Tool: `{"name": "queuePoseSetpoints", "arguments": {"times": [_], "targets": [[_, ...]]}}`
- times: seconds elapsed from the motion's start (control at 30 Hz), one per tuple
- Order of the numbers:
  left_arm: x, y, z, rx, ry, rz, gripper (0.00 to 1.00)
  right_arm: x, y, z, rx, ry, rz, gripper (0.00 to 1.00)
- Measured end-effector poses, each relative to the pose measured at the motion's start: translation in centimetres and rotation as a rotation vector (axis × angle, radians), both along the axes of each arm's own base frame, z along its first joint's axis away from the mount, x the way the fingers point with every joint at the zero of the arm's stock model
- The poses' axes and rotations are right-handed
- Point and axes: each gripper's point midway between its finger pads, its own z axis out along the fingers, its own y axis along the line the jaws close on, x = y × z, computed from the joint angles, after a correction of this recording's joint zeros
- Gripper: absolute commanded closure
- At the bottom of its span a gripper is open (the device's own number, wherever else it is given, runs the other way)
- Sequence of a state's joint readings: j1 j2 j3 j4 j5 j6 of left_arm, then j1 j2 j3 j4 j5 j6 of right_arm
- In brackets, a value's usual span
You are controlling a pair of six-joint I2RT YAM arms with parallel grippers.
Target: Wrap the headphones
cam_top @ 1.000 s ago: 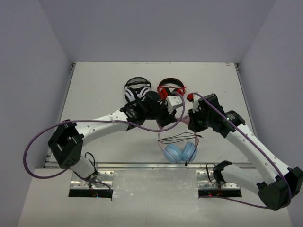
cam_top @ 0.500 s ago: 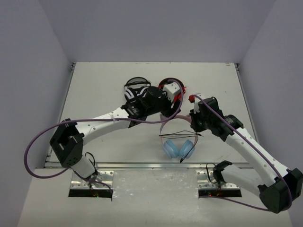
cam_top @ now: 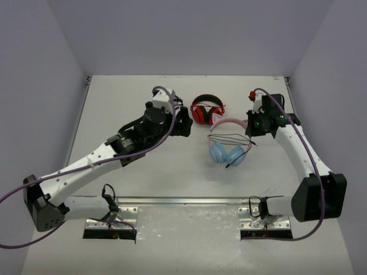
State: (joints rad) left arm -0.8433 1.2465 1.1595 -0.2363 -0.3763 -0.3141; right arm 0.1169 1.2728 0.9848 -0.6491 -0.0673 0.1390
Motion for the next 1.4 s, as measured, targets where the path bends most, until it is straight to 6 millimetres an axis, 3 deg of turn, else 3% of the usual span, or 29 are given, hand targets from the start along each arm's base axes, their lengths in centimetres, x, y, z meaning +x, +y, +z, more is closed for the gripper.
{"name": "queuePoseSetpoints", "arguments": {"times": [0.23,0.33,0.4,0.53,0.7,0.8,0.93,1.23,1.4], "targets": [[-6.1,7.5,-3.4,0.063,0.13,0.074,0.0,8.1,-2.7,2.2,0.062,-0.031,0.042,0.99],[-8.1,10.0,-2.8,0.084,0.118,0.069,0.0,11.4,-4.8,1.3,0.098,-0.032,0.025,0.99],[-8.8,11.5,-1.8,0.083,0.069,0.075,0.0,12.5,-6.8,-0.1,0.099,-0.005,0.006,0.99],[-9.5,13.3,-2.3,0.1,0.02,0.091,0.0,12.9,-9.6,-2.3,0.061,0.025,0.007,0.99],[-9.9,12.9,-6.9,0.165,0.068,0.04,0.0,13.1,-9.9,-2.8,0.004,-0.031,0.055,0.99],[-10.1,12.0,-7.8,0.177,0.086,-0.007,0.0,12.9,-9.9,-3.5,-0.028,-0.089,0.079,0.99],[-10.4,10.9,-7.9,0.16,0.084,-0.069,0.0,13.3,-10.0,-4.2,-0.055,-0.148,0.084,0.99],[-10.9,9.4,-7.6,0.127,0.08,-0.148,0.0,17.5,-11.7,-4.4,-0.103,-0.233,0.048,0.99],[-11.1,9.0,-7.6,0.12,0.079,-0.178,0.0,18.4,-12.6,-4.9,-0.133,-0.253,0.021,0.99]]}}
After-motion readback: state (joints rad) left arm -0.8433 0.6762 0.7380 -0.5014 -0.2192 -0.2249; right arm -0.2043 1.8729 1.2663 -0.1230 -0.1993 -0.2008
